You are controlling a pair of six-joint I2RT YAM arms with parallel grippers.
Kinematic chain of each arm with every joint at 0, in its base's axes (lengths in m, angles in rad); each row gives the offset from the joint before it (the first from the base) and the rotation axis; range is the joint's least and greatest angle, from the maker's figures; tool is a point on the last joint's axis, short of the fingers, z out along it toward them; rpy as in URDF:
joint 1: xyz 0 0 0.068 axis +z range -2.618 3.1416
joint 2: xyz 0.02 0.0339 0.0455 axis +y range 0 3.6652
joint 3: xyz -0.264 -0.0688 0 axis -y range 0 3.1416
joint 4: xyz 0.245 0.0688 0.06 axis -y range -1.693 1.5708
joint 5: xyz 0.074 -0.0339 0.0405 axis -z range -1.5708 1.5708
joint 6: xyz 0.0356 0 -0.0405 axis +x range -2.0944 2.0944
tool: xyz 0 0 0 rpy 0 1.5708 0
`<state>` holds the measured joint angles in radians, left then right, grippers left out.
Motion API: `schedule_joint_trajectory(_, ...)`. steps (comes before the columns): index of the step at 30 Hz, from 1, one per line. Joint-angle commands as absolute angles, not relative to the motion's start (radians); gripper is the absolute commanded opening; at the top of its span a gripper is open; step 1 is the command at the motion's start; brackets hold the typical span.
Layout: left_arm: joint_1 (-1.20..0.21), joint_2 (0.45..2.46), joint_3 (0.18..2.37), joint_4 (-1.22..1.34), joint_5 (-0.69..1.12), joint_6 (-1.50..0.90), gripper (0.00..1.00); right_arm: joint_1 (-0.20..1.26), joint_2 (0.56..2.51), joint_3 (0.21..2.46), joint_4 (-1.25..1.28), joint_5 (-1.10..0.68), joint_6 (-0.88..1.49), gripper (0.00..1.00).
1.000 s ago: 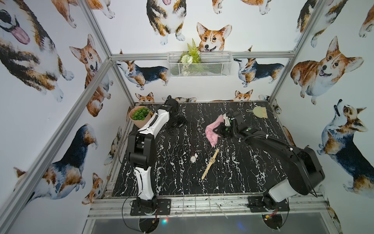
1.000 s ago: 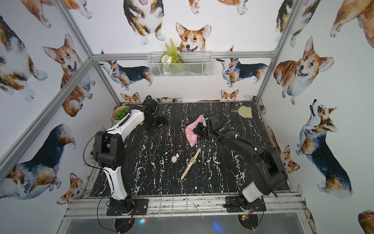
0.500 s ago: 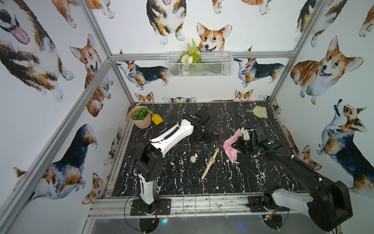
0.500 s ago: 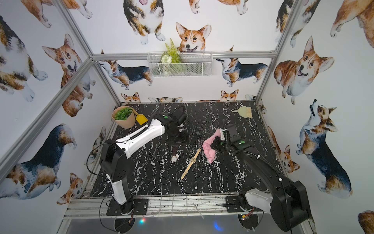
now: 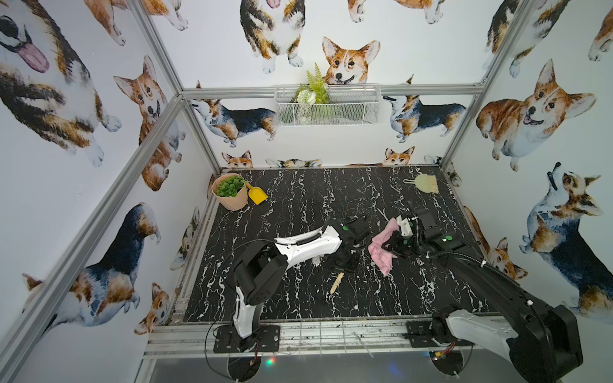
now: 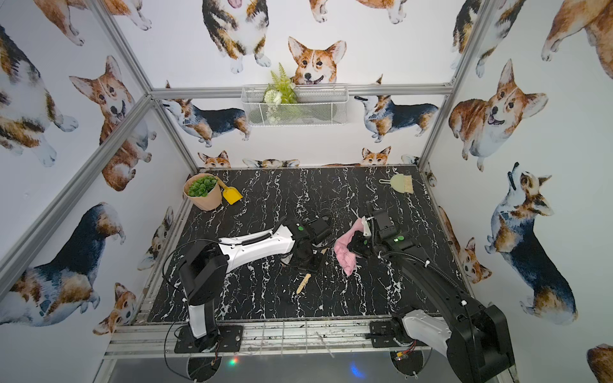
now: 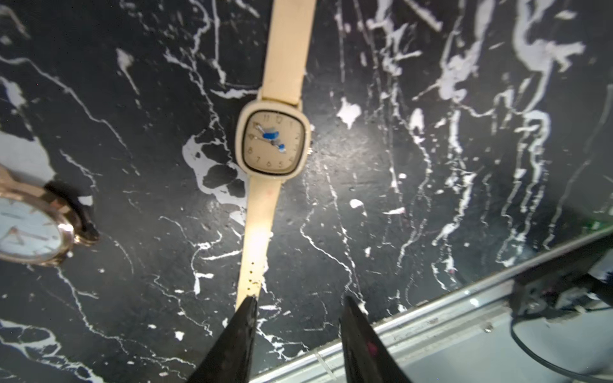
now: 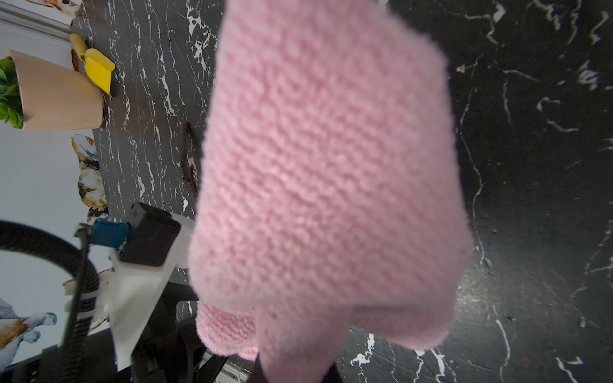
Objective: Wipe the watch dial
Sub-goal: Move the watch to the center of the board.
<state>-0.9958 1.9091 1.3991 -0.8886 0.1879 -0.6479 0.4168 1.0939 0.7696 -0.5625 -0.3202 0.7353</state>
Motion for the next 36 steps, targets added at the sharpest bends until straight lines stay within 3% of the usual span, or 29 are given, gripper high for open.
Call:
schedule_joint_trajectory(1, -0.998, 1.928, 1.353, -0.853, 0.178, -0.63, 0.45, 0.416, 1.103, 0.766, -0.573, -0.335, 0.73, 0.02)
schedule_joint_trajectory(13, -0.971, 2.046, 1.303, -0.88, 0.065, -0.555, 0.48, 0.435, 1.143, 0.793, -0.557, -0.314, 0.745, 0.02)
schedule_joint_trajectory(25, -0.867, 2.064, 1.246, -0.892, -0.201, -0.508, 0.44, 0.514, 1.218, 0.854, -0.555, -0.255, 0.73, 0.02)
schedule_joint_trajectory(30, -0.925, 2.02, 1.259, -0.873, -0.271, -0.509, 0.48, 0.479, 1.164, 0.843, -0.571, -0.23, 0.73, 0.02)
schedule_joint_trajectory(36, -1.009, 2.018, 1.291, -0.883, -0.306, -0.548, 0.51, 0.361, 0.933, 0.803, -0.648, -0.21, 0.718, 0.02)
